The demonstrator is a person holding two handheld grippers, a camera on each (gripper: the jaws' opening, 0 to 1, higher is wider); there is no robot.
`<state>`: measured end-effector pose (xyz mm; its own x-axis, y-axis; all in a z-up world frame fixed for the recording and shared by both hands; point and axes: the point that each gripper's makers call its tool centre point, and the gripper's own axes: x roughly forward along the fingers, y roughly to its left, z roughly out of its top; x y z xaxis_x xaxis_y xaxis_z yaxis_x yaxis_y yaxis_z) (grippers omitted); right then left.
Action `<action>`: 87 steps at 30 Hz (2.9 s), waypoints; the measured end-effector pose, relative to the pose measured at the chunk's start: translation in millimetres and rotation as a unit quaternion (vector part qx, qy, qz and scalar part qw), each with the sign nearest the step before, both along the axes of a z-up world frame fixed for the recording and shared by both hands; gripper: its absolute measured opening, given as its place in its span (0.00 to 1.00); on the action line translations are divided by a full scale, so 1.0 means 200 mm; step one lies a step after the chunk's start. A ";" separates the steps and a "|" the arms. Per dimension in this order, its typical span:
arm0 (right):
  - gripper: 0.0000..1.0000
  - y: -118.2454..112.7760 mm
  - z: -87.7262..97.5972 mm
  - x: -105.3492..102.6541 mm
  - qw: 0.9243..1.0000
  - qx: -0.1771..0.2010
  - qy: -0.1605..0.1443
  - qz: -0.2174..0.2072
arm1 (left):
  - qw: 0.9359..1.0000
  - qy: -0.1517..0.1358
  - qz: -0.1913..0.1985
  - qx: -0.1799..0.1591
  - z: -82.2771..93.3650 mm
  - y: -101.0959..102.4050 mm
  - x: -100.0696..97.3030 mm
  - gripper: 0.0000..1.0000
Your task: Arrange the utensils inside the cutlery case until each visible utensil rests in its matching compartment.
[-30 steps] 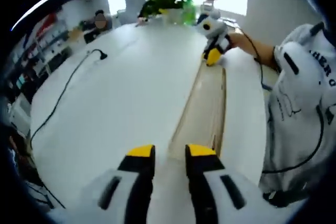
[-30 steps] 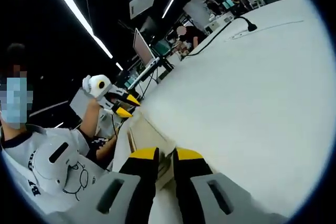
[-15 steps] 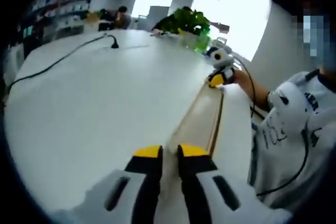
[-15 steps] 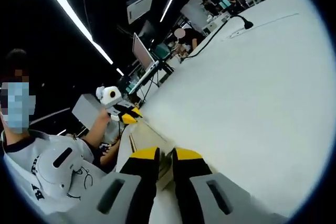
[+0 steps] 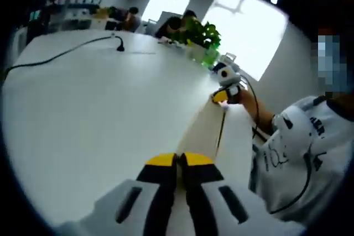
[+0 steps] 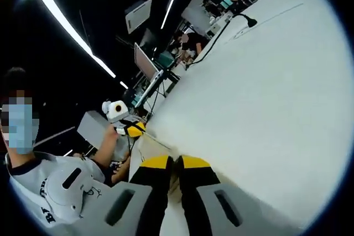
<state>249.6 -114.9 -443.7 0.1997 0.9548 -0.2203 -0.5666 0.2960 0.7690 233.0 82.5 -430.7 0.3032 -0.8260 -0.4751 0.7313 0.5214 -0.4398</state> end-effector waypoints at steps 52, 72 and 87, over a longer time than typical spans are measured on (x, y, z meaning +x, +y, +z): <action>0.03 -0.03 0.29 0.07 0.966 -0.024 -0.255 -0.042 | 0.990 -0.140 0.003 -0.016 0.22 0.00 0.06 0.05; 0.05 -0.03 0.25 0.07 0.893 -0.133 -0.428 -0.049 | 0.970 -0.239 -0.023 0.030 0.19 0.00 0.05 0.05; 0.05 -0.04 0.25 0.01 0.868 -0.134 -0.476 -0.055 | 0.963 -0.269 -0.019 0.030 0.19 0.02 0.02 0.05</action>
<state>252.4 -123.2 -394.0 0.5001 0.8581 -0.1163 -0.8638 0.4850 -0.1361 237.1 85.8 -393.5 0.4887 -0.8174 -0.3050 0.8638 0.5025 0.0372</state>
